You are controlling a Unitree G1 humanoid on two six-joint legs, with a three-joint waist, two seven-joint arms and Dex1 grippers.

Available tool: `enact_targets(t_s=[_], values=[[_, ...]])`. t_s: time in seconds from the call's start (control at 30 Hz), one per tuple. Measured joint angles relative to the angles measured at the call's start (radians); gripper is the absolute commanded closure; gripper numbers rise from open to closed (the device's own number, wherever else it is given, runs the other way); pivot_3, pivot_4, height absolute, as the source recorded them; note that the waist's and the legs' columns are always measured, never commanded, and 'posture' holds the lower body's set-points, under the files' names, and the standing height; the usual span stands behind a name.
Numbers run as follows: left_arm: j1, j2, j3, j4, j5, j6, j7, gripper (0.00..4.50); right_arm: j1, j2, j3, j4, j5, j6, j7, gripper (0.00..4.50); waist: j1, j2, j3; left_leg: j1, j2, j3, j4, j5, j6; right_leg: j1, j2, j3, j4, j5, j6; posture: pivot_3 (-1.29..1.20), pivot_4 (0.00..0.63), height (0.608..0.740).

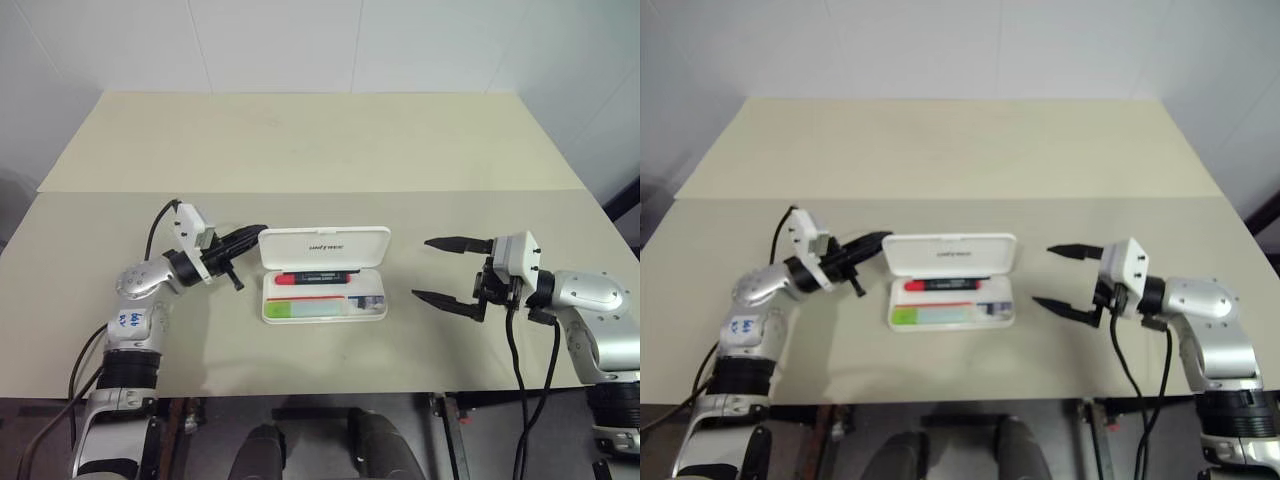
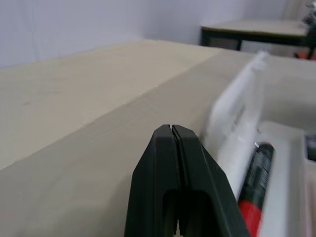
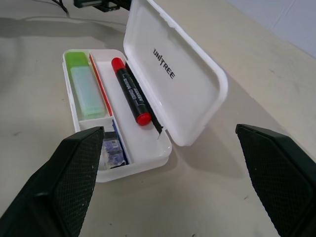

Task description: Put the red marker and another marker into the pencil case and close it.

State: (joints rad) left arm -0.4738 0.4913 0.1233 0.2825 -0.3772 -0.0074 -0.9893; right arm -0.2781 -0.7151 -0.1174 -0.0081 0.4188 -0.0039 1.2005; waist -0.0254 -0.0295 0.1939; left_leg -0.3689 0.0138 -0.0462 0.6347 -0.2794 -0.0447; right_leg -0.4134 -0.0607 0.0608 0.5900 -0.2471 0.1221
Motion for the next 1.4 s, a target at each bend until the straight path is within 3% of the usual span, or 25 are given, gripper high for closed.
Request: enact_targets(t_s=[0.2, 0.57, 0.9, 1.4], values=[[-0.002, 0.070, -0.096, 0.023, 0.085, -0.122, -0.145, 4.45, 0.012, 0.003, 0.000, -0.008, 0.000, -0.010, -0.024, 0.00, 0.002, 0.000, 0.000, 0.000, 0.000, 0.000, 0.000, 0.000, 0.000, 0.000, 0.000, 0.000, 0.000, 0.000, 0.000, 0.00, 0.150, 0.740], [-0.067, 0.078, -0.249, 0.046, 0.197, -0.179, -0.252, 4.45, 0.048, 0.003, -0.004, -0.046, 0.000, -0.006, -0.074, 0.00, 0.003, 0.000, 0.000, 0.000, 0.000, 0.000, 0.001, 0.000, 0.000, 0.000, 0.000, 0.000, 0.000, 0.000, 0.000, 0.00, 0.150, 0.740], [-0.181, 0.067, -0.336, 0.042, 0.286, -0.068, -0.224, 4.45, 0.104, 0.003, -0.011, -0.164, 0.003, 0.057, -0.163, 0.00, 0.001, 0.000, 0.000, 0.000, 0.000, 0.000, 0.002, 0.000, 0.001, 0.001, 0.000, 0.000, 0.001, 0.000, 0.000, 0.00, 0.150, 0.740], [-0.176, 0.034, -0.391, -0.043, 0.282, 0.058, -0.251, 4.45, 0.188, 0.026, -0.039, -0.185, 0.003, -0.001, -0.197, 0.00, 0.001, 0.000, 0.000, 0.001, 0.000, 0.000, 0.002, 0.000, 0.001, 0.001, 0.001, 0.001, 0.001, 0.000, 0.000, 0.00, 0.150, 0.740]])
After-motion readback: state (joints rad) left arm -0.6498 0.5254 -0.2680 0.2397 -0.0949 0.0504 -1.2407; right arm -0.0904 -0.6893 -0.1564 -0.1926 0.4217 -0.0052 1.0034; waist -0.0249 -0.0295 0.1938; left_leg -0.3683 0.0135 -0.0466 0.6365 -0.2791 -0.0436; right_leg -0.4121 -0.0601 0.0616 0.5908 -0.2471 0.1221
